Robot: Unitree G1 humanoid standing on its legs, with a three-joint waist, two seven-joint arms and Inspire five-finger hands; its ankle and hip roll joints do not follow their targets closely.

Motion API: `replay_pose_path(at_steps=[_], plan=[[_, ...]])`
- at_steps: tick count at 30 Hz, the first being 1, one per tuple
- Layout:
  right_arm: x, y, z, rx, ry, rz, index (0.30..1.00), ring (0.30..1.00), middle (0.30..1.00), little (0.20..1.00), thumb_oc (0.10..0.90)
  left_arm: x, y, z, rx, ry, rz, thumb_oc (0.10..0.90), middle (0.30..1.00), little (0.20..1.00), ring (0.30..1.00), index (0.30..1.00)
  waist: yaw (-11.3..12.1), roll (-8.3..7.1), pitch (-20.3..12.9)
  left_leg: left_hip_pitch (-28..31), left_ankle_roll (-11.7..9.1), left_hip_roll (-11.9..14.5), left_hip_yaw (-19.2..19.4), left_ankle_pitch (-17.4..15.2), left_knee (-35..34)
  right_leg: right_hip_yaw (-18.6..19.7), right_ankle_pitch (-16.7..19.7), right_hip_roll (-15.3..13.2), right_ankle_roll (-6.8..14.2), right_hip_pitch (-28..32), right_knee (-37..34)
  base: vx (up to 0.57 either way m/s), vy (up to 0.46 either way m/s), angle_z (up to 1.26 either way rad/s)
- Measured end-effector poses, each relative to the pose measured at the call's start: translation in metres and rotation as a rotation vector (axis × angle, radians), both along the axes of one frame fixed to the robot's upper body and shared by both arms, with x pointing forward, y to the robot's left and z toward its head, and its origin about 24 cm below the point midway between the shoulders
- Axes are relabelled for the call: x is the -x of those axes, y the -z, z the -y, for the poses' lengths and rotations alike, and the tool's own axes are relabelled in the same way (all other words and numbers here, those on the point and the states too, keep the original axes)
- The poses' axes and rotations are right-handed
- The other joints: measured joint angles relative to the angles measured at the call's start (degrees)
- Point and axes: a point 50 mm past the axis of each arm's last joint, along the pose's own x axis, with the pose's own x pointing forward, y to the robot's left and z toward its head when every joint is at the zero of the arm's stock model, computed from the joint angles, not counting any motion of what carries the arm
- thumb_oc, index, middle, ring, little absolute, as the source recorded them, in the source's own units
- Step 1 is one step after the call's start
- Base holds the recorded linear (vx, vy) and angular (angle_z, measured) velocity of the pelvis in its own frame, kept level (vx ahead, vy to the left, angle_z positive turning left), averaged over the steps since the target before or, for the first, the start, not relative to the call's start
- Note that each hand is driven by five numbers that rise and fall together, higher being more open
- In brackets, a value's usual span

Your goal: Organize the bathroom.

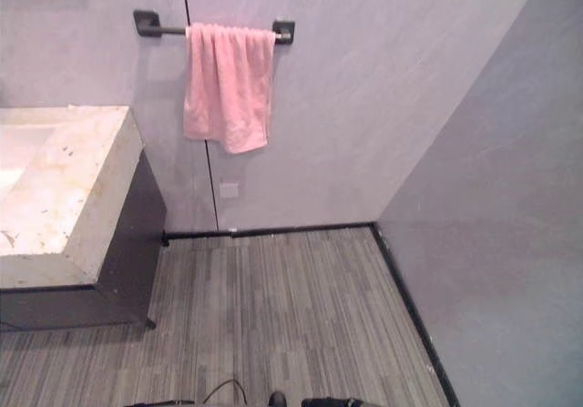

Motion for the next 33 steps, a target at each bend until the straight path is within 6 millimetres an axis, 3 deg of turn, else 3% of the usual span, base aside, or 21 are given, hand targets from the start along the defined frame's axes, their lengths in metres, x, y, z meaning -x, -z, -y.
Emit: replay_pose_path(at_steps=[1,2,4,6,8,10,11,15,17,18,19,21,22,23,25,26,27,28,29,31,33], plan=[[-0.014,-0.005,0.006,0.011,0.006,0.045,0.900,0.900,0.900,0.900,0.800,-0.007,0.000,0.005,0.017,-0.013,0.008,0.800,0.900,0.900,0.900,0.900,0.1,1.31,1.5,-1.8,2.4,0.1,1.7,-1.7,3.3,-1.1,-0.3,-0.2,0.5,-5.3,9.5,0.16,0.153,-0.42],[-0.025,-0.010,0.011,0.005,0.018,0.100,0.900,0.900,0.900,0.900,0.800,-0.007,0.000,0.007,0.023,-0.013,0.003,0.800,0.900,0.900,0.900,0.900,0.0,2.16,2.2,-2.5,1.8,1.4,2.6,-2.5,4.9,-2.7,-0.5,-1.2,0.8,-10.0,18.8,0.21,0.080,-0.34],[-0.026,-0.011,0.011,-0.007,0.041,0.125,0.900,0.900,0.900,0.900,0.800,0.000,0.001,0.005,0.004,-0.022,-0.021,0.800,0.900,0.900,0.900,0.900,-1.2,2.16,2.2,-0.9,2.0,0.6,2.5,-3.2,5.5,-3.3,-2.3,-4.1,-0.5,-13.0,26.9,0.29,-0.087,-0.04],[-0.023,-0.010,0.010,-0.004,0.039,0.124,0.900,0.900,0.900,0.900,0.800,0.002,0.002,0.005,0.001,-0.024,-0.025,0.800,0.900,0.900,0.900,0.900,-1.6,1.13,1.7,-0.4,1.5,0.1,2.1,-3.8,5.3,-1.2,-3.0,-5.4,0.7,-13.3,23.5,0.31,-0.159,0.06],[-0.024,-0.009,0.005,-0.023,0.067,0.147,0.900,0.900,0.900,0.900,0.800,-0.003,0.001,0.004,-0.004,-0.010,-0.012,0.800,0.900,0.900,0.900,0.900,-2.7,0.57,2.2,-2.5,1.4,-1.1,0.9,-3.6,5.8,0.7,-2.4,-7.4,2.8,-14.0,7.1,0.14,-0.104,0.19],[-0.026,-0.010,0.004,-0.038,0.092,0.164,0.900,0.900,0.900,0.900,0.800,-0.003,0.001,0.004,-0.001,-0.034,0.008,0.800,0.900,0.900,0.900,0.900,-3.1,0.07,3.2,-3.2,1.9,-1.9,0.8,-3.9,5.8,1.7,1.8,-8.5,5.1,-14.8,-8.8,0.25,-0.228,0.04],[-0.031,-0.012,0.005,-0.055,0.113,0.192,0.900,0.900,0.900,0.900,0.800,-0.006,0.000,0.004,-0.004,-0.035,0.035,0.800,0.900,0.900,0.900,0.900,-3.2,0.15,4.2,-4.3,1.5,-1.9,0.3,-5.3,7.9,2.2,2.3,-8.8,5.2,-16.0,-11.5,0.39,-0.299,0.23],[-0.028,-0.012,0.004,-0.095,0.182,0.216,0.900,0.900,0.900,0.900,0.800,-0.007,0.000,0.006,-0.014,-0.043,0.080,0.800,0.900,0.900,0.900,0.900,-3.9,0.51,5.7,-4.0,-1.4,-1.1,-4.7,-12.4,14.7,2.4,4.4,-10.4,3.0,-15.9,-9.0,0.69,-0.417,0.69],[-0.027,-0.011,0.003,-0.086,0.150,0.202,0.900,0.900,0.900,0.900,0.800,0.004,0.002,0.005,-0.022,-0.072,0.073,0.800,0.900,0.900,0.900,0.900,-3.7,0.88,5.5,-1.0,-3.2,1.0,-6.5,-14.5,14.3,3.1,4.9,-8.9,2.4,-13.4,-6.0,0.59,-0.346,0.54],[-0.026,-0.011,0.003,-0.076,0.124,0.190,0.900,0.900,0.900,0.900,0.800,0.012,0.004,0.007,-0.019,-0.094,0.066,0.800,0.900,0.900,0.900,0.900,-3.5,1.84,5.0,1.9,-5.9,3.8,-7.0,-15.2,13.9,1.7,8.9,-6.9,2.6,-11.3,-4.2,0.46,-0.324,0.39],[-0.027,-0.012,0.008,-0.068,0.121,0.194,0.900,0.900,0.900,0.900,0.800,0.012,0.005,0.012,-0.008,-0.093,0.068,0.800,0.900,0.900,0.900,0.900,-3.7,3.20,4.8,2.7,-6.6,5.6,-6.9,-15.4,13.6,0.2,8.9,-5.8,1.9,-11.7,-1.5,0.54,-0.420,0.33],[-0.031,-0.015,0.016,-0.042,0.079,0.200,0.900,0.900,0.900,0.900,0.800,0.012,0.006,0.017,0.001,-0.088,0.075,0.800,0.900,0.900,0.900,0.900,-3.9,4.43,4.4,1.2,-9.3,8.2,-5.7,-11.7,16.6,-2.1,4.0,-4.6,-0.3,-12.6,4.4,0.38,-0.412,0.24],[-0.031,-0.015,0.016,-0.042,0.079,0.200,0.900,0.900,0.900,0.900,0.800,0.012,0.006,0.017,0.001,-0.088,0.075,0.800,0.900,0.900,0.900,0.900,-3.9,4.43,4.4,1.2,-9.3,8.2,-5.7,-11.7,16.6,-2.1,4.0,-4.6,-0.3,-12.6,4.4,0.27,-0.323,0.42],[-0.028,-0.014,0.016,-0.039,0.058,0.181,0.900,0.900,0.900,0.900,0.800,0.012,0.005,0.010,-0.015,-0.058,0.096,0.800,0.900,0.900,0.900,0.900,-3.7,3.93,3.1,-1.7,-9.7,9.5,-5.4,-5.8,21.0,-4.3,0.8,-4.1,-2.8,-12.2,5.5,0.21,-0.231,0.31],[-0.028,-0.013,0.013,-0.041,0.047,0.167,0.900,0.900,0.900,0.900,0.800,0.010,0.003,0.007,-0.020,-0.051,0.118,0.800,0.900,0.900,0.900,0.900,-3.6,3.31,2.9,-3.0,-10.2,9.5,-5.3,-2.2,22.9,-4.8,0.0,-4.1,-4.0,-11.7,5.3,0.18,-0.191,0.27],[-0.027,-0.012,0.011,-0.036,0.019,0.154,0.900,0.900,0.900,0.900,0.800,0.010,0.002,0.003,-0.030,-0.041,0.133,0.800,0.900,0.900,0.900,0.900,-3.5,2.49,2.4,-4.7,-11.0,9.6,-5.2,4.1,24.5,-5.2,-0.4,-4.2,-4.8,-10.1,3.7,0.13,-0.164,0.31],[-0.025,-0.010,0.008,-0.040,0.007,0.146,0.900,0.900,0.900,0.900,0.800,0.010,0.002,0.000,-0.034,-0.039,0.138,0.800,0.900,0.900,0.900,0.900,-3.9,1.78,2.1,-6.0,-11.3,9.6,-4.8,6.1,27.7,-5.7,-0.4,-4.5,-5.2,-9.1,2.9,0.16,-0.189,0.66],[-0.018,-0.008,0.010,-0.026,0.009,0.132,0.900,0.900,0.900,0.900,0.800,0.007,0.000,-0.004,-0.045,-0.029,0.163,0.800,0.900,0.900,0.900,0.900,-3.8,0.72,1.5,-10.5,-11.4,9.4,-4.5,7.5,34.4,-6.2,-2.3,-4.9,-6.9,-6.2,-0.1,0.12,-0.123,0.80],[-0.011,-0.007,0.012,-0.017,0.022,0.117,0.900,0.900,0.900,0.900,0.800,0.000,-0.003,-0.006,-0.058,0.000,0.202,0.800,0.900,0.900,0.900,0.900,-3.2,0.12,1.3,-13.2,-10.6,9.3,-3.0,5.6,34.7,-7.0,-1.7,-4.9,-6.2,-4.4,-3.1,0.14,-0.088,0.84],[-0.005,-0.004,0.010,-0.011,0.030,0.091,0.900,0.900,0.900,0.900,0.800,-0.008,-0.006,-0.009,-0.061,0.003,0.260,0.800,0.900,0.900,0.900,0.900,-1.5,-0.53,1.7,-17.0,-9.7,9.5,0.5,3.8,28.9,-9.2,-0.6,-4.9,-5.8,-2.2,-6.0,0.17,0.010,0.44],[-0.002,-0.003,0.010,0.000,0.039,0.081,0.900,0.900,0.900,0.900,0.800,-0.012,-0.008,-0.009,-0.055,0.015,0.301,0.800,0.900,0.900,0.900,0.900,-0.6,-0.66,1.6,-19.2,-9.7,9.0,4.6,4.2,16.5,-10.3,-0.6,-3.7,-5.8,0.1,-7.9,0.23,0.038,0.17]])
